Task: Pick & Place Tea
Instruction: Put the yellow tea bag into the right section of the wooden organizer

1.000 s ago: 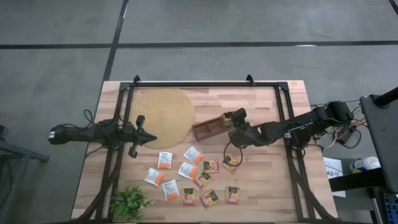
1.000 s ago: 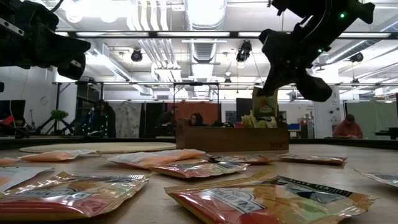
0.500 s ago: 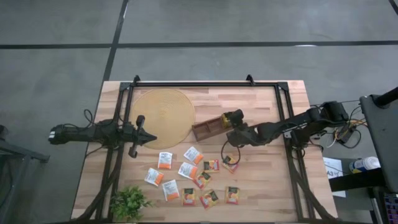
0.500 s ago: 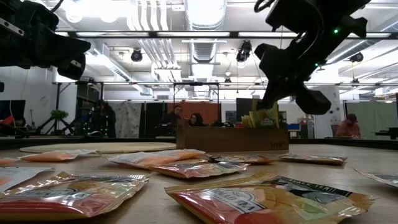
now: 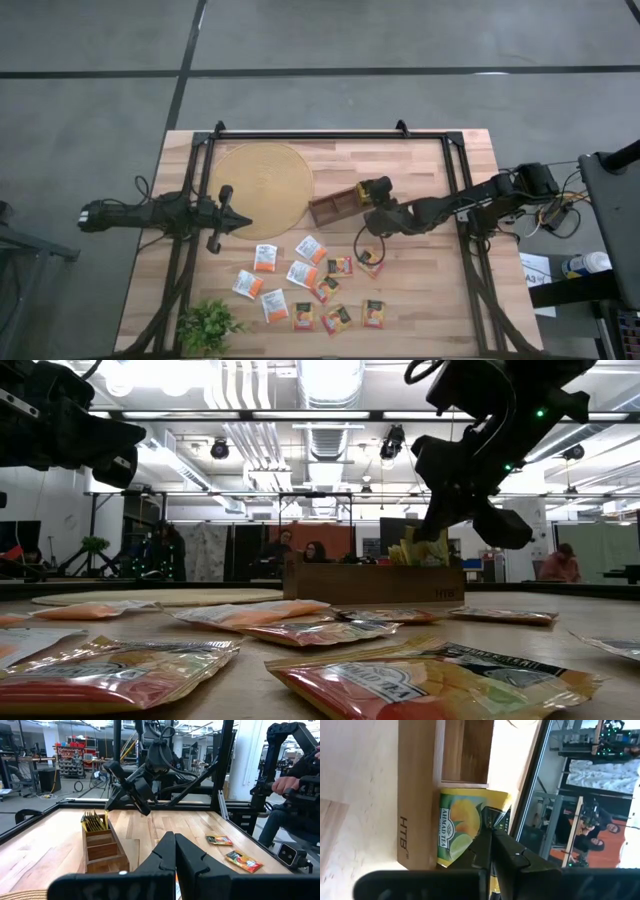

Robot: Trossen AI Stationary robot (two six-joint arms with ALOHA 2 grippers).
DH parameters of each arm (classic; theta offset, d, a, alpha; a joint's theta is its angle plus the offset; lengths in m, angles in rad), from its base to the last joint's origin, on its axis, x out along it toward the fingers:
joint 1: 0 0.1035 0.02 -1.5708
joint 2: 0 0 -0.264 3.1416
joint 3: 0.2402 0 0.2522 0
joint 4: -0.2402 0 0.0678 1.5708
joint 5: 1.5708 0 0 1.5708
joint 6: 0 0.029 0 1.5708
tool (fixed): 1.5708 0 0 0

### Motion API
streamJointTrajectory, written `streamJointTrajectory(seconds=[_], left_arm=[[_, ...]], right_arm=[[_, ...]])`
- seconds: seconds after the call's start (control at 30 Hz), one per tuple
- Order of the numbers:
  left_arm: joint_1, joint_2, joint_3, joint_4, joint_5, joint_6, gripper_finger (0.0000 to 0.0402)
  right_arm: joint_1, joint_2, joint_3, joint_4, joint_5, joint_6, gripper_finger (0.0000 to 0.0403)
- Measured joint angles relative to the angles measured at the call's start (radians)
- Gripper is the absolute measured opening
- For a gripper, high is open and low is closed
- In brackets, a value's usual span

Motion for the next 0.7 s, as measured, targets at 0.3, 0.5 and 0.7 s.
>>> streamJointTrajectory(seconds=[0.3,0.5,0.7], left_arm=[[0.0,0.0,0.0,0.0,0.0,0.0,0.0],[0.0,0.0,0.0,0.0,0.0,0.0,0.0],[0.0,0.0,0.0,0.0,0.0,0.0,0.0]], right_arm=[[0.0,0.0,0.0,-0.005,0.012,0.03,0.0098],[0.0,0.0,0.0,-0.003,0.125,0.03,0.0149],[0.003,0.0,0.0,-0.005,0.159,0.027,0.0168]])
